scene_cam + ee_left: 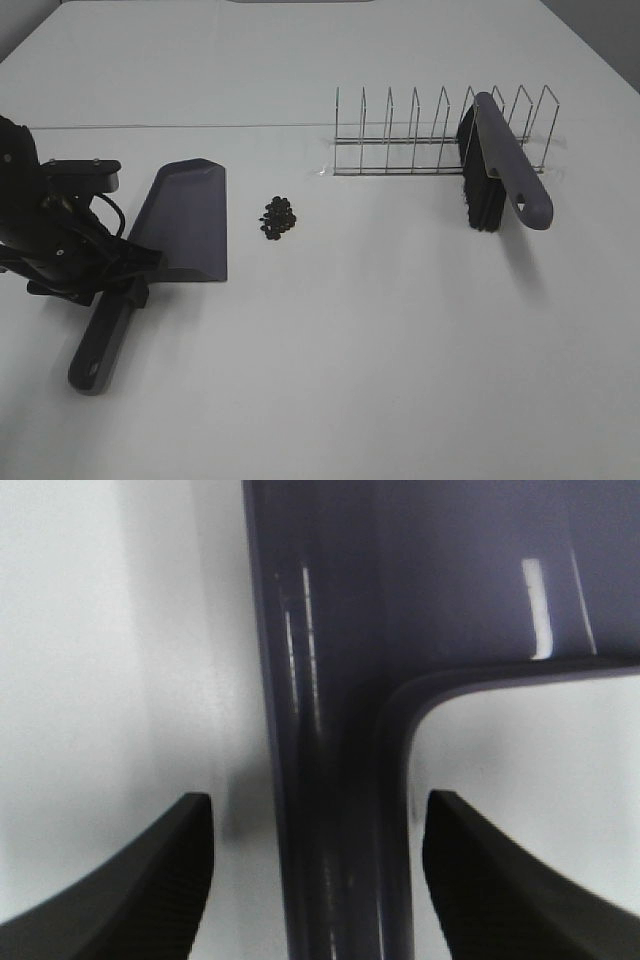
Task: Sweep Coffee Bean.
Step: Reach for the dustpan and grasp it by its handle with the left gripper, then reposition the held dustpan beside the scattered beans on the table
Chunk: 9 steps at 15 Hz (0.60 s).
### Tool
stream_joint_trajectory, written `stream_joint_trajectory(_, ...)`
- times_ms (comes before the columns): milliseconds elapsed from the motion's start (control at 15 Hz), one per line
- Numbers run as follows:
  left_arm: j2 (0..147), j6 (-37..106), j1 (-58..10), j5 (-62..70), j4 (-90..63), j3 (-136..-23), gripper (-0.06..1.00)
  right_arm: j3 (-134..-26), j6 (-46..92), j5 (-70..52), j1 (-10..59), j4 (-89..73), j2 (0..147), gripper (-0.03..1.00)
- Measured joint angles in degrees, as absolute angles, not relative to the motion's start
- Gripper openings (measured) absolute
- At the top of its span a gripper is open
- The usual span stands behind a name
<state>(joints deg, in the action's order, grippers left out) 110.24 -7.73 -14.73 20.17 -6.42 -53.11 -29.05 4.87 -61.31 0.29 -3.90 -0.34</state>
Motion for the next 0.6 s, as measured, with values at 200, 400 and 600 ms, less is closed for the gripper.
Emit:
stream_joint_trajectory(200, 112.1, -7.7, -14.7, 19.5, -6.3, -54.2, 0.59, -29.0, 4.9, -61.3, 0.3, -3.9, -0.3, 0.72)
stream_joint_trajectory(400, 112.4, -7.7, -14.7, 19.5, -6.2, -54.8, 0.49, -29.0, 4.9, -61.3, 0.3, -3.9, -0.3, 0.72)
stream_joint_trajectory(600, 112.4, -8.1, -14.7, 19.5, -6.2, -54.8, 0.36, -29.0, 4.9, -61.3, 0.3, -3.9, -0.3, 0.72)
